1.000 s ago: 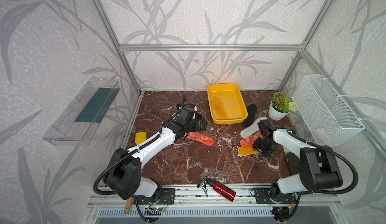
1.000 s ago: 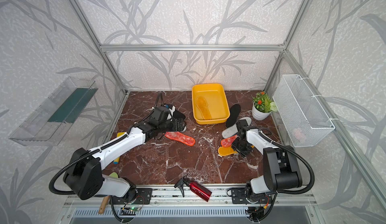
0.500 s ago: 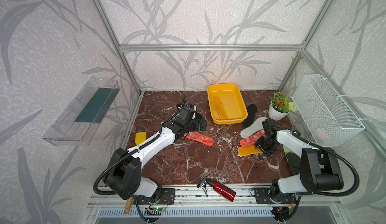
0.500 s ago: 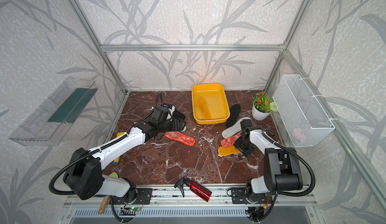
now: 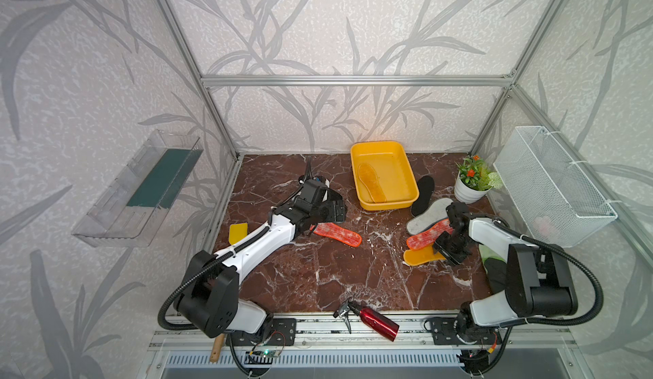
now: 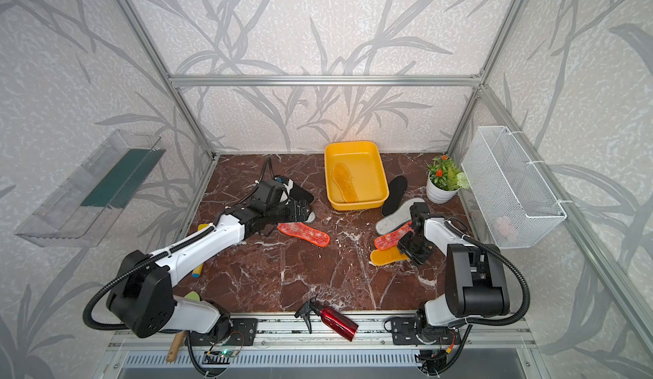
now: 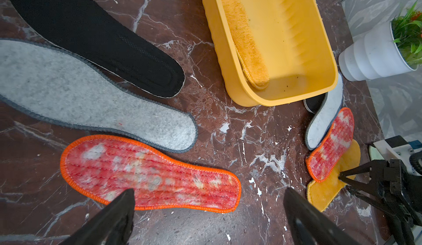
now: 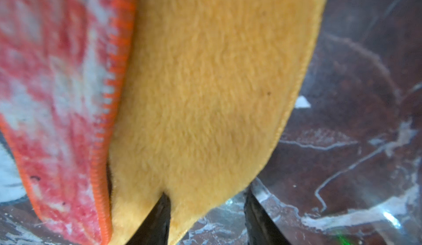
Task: Put the insoles into the storage box
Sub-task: Pick up the insole from the center of the board.
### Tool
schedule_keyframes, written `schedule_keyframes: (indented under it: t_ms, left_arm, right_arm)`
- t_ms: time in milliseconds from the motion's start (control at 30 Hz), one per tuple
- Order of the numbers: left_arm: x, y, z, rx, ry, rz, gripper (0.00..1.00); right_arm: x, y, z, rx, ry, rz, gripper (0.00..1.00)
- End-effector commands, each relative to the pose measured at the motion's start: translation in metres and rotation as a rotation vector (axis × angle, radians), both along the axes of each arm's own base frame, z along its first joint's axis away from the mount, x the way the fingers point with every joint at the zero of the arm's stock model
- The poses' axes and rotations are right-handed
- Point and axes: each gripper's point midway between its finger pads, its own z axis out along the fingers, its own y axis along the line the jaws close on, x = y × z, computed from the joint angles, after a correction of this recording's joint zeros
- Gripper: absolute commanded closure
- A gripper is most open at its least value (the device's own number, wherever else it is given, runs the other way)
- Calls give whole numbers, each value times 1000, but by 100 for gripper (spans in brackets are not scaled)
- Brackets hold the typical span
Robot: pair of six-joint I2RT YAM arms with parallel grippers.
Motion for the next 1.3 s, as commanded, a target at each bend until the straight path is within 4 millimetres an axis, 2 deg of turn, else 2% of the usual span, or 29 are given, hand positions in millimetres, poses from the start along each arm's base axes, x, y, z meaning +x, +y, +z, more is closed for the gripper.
schedule_keyframes:
  t_ms: [0, 100, 600, 1033, 1167, 1267]
  left_arm:
    - [-3, 9, 4, 11, -7, 21, 1]
    - [-3, 9, 5, 9, -8, 21, 1]
    - [-6, 18, 7, 17, -18, 49, 1]
    - [-6, 19, 5, 15, -12, 56, 1]
    - [-5, 19, 5, 16, -14, 57, 1]
    - [-4, 19, 5, 13, -12, 60, 1]
  right_arm:
    - [-12, -11, -19, -46, 54, 15, 54]
    - [-12, -16, -18, -51, 56, 18, 63]
    - [-13, -23, -17, -46, 38, 34, 84]
    - [-15, -24, -8, -54, 15, 76, 94]
    - [-15, -24, -1, -57, -15, 107, 100]
    - [-16, -24, 8, -65, -44, 134, 100]
